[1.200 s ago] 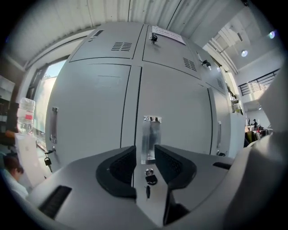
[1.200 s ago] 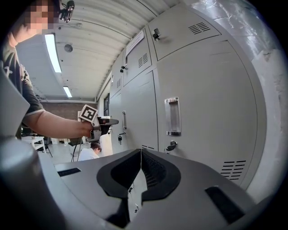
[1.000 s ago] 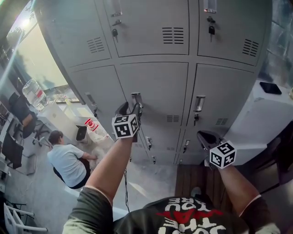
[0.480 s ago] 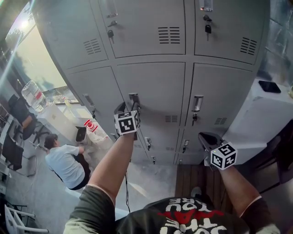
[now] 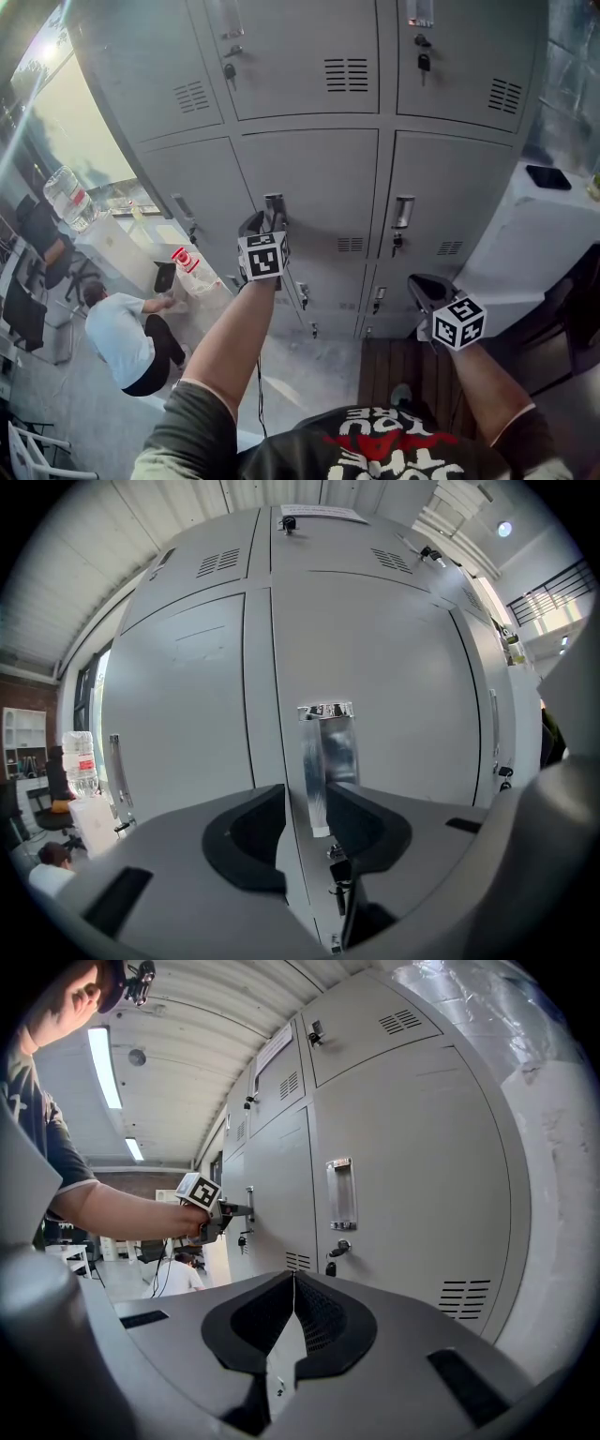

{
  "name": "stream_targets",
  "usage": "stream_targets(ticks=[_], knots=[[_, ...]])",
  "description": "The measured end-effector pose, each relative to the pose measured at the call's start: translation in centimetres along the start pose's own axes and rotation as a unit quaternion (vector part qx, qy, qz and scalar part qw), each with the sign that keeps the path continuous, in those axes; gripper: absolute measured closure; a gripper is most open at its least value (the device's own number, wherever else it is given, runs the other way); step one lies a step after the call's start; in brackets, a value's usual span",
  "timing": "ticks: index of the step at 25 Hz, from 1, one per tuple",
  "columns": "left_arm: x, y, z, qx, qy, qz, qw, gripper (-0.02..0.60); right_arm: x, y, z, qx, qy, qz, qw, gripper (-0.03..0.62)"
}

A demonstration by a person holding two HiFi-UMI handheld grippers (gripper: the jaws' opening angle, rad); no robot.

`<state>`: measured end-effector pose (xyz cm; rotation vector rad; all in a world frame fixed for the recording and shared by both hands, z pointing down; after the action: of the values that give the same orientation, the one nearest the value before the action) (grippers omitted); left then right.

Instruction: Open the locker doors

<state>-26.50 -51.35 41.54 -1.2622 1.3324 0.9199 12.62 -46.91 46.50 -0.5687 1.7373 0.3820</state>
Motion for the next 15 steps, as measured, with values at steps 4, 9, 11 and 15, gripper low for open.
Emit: stream_targets(ticks=[4,9,11,15], knots=[[-0.1,-0.2,0.4,-0.009,-0.003,-0.001,1.0,0.454,-0.1,0.4,0.1,0.0,0.001,0.0,1.0,0.557],[-0.2,-0.2,1.2,-0.019,-0.005,0.0,0.9998,0.456,-0.1,1.0,0.1,-0.002,0.001,0.002,1.0,0.557],[-0.3,-0.2,1.5,-0.022,-0.006,0.0,0.9997,0.456,-0.1,1.3,0.1,-0.003,0.001,0.002,1.0,0.557],[-0.4,-0.2,2.1,-0.028,-0.007,0.002,0.9996,0.456,-0.1,1.7,0.0,-0.003,0.0,0.002,1.0,0.557]])
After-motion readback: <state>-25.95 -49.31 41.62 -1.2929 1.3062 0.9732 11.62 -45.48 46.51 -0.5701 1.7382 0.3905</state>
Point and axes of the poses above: the fingertips, and each gripper's own axes: z backward along the fingers, y to its left, x out of its top, the point moved 6 cm from there along z, backward along the fingers, and after that the axes turned 2 degrees about x, right-handed, at the moved point
